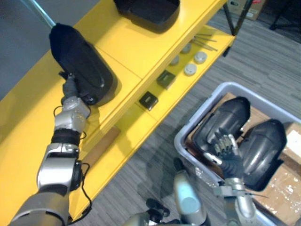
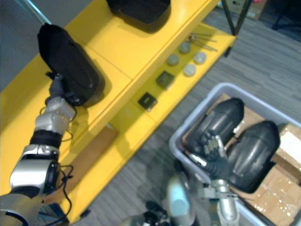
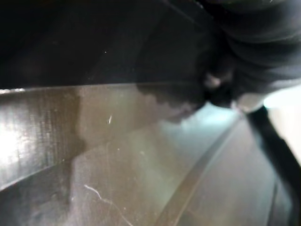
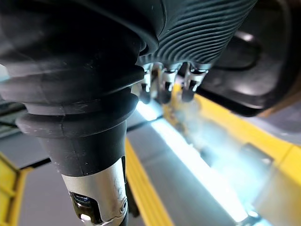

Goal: Walk over and take plastic housings, then place them on the shelf

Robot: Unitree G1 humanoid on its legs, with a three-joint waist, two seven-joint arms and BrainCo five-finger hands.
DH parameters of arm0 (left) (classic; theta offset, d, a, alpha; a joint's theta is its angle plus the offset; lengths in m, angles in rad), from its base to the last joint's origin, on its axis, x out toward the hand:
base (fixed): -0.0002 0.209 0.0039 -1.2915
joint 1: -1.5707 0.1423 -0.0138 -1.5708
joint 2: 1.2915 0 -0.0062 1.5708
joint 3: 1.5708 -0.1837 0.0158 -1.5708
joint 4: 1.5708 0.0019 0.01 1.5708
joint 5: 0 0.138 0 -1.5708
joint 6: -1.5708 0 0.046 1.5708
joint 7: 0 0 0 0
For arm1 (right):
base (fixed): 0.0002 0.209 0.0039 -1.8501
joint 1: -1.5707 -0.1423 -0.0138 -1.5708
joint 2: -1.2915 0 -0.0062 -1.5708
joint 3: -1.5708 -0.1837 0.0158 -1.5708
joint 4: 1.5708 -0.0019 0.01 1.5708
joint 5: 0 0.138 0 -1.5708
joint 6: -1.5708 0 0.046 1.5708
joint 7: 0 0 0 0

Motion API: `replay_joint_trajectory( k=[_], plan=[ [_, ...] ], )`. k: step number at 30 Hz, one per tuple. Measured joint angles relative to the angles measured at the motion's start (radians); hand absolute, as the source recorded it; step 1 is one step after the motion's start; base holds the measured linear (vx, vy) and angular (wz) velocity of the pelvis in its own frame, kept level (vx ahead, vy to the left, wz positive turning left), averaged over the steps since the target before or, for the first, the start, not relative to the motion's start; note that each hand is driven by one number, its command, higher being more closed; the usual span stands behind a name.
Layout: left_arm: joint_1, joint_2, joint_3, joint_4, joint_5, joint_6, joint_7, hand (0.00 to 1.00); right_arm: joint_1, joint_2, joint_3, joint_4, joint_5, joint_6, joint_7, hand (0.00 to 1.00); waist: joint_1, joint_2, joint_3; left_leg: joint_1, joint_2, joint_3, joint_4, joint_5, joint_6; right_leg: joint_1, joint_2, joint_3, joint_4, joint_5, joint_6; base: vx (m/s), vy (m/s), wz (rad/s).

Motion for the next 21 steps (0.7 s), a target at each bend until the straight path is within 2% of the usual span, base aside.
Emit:
replay_joint_trajectory(
  k=[3,7,9,15,21],
  plan=[
    [0.000,-0.030,0.041,-0.015,0.002,0.000,0.041,0.00,0.000,-0.004,0.025,-0.006,0.010,-0.004,-0.002,0.00,0.005,0.000,0.000,-0.001,-0.001,0.025,-0.001,-0.010,0.016,-0.015,-0.003,-0.002,0.024,-0.006,-0.004,-0.03,0.000,0.03],
    [0.000,-0.041,0.054,-0.035,0.008,0.003,0.081,0.00,0.002,-0.004,0.055,-0.006,0.028,-0.010,-0.006,0.00,0.006,0.000,0.000,-0.013,-0.001,0.026,0.002,-0.011,0.016,-0.034,-0.005,-0.004,0.042,-0.009,-0.007,-0.02,-0.010,0.03],
    [0.000,-0.062,0.080,-0.047,0.023,0.015,0.108,0.00,0.011,-0.006,0.070,-0.009,0.028,-0.013,-0.012,0.00,0.009,0.001,-0.001,-0.011,0.001,0.025,0.008,-0.010,0.016,-0.034,-0.006,-0.005,0.053,-0.010,-0.006,0.00,0.000,0.00],
    [0.000,-0.063,0.082,-0.050,0.062,0.042,0.164,0.00,0.028,-0.004,0.102,-0.009,0.029,-0.014,-0.020,0.00,0.009,0.001,-0.001,-0.010,0.007,0.022,0.018,-0.007,0.010,-0.030,-0.004,-0.007,0.055,-0.007,-0.010,0.00,0.000,0.00],
    [0.000,-0.063,0.132,-0.048,0.133,0.066,0.276,0.00,0.056,-0.003,0.108,-0.008,0.029,-0.014,-0.020,0.00,0.007,0.002,-0.003,-0.002,0.007,0.020,0.018,-0.007,0.010,-0.019,-0.005,-0.007,0.051,-0.005,-0.008,0.00,0.000,0.00]
  ],
)
